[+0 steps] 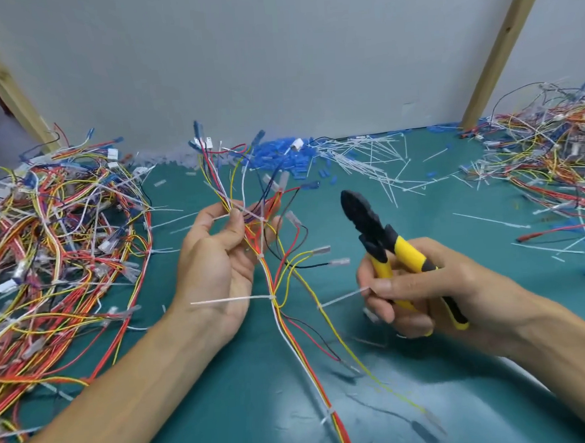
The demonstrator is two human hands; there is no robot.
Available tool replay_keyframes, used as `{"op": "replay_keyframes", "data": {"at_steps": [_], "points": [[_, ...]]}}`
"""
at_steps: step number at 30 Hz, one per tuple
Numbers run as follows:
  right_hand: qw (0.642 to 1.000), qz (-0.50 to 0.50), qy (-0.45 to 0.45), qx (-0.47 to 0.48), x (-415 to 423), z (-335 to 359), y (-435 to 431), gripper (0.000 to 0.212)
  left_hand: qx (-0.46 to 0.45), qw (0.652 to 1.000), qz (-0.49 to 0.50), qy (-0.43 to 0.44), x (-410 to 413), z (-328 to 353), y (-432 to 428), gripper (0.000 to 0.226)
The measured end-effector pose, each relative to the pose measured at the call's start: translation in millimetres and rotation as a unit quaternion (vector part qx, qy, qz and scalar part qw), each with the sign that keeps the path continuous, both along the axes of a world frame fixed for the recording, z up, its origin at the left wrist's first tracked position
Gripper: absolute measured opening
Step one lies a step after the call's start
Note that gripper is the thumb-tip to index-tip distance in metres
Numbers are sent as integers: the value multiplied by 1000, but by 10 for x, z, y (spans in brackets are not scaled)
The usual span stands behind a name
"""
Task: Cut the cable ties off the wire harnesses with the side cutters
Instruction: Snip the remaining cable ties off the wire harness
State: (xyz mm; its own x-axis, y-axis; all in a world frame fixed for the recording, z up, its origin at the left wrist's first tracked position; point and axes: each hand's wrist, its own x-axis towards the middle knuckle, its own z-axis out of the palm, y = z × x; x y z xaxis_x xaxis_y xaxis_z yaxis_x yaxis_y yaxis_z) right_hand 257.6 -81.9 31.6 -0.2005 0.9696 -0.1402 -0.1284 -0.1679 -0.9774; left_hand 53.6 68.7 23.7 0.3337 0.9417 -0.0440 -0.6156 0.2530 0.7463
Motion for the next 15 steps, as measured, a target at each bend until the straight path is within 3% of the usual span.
{"op": "replay_keyframes", "data": {"at_steps": [4,7,12,15], "points": [[991,-98,86,-4,17,13,16,4,24,995,-1,92,-43,-45,14,13],[964,-203,174,15,36,41,54,1,44,988,-3,146,-80,-58,25,10],[893,-390,223,11,169,34,121,7,82,985,-29,152,-52,-35,-19,24],[872,-452,188,-17,275,8,142,15,104,985,-74,119,-41,-22,-68,22]]}}
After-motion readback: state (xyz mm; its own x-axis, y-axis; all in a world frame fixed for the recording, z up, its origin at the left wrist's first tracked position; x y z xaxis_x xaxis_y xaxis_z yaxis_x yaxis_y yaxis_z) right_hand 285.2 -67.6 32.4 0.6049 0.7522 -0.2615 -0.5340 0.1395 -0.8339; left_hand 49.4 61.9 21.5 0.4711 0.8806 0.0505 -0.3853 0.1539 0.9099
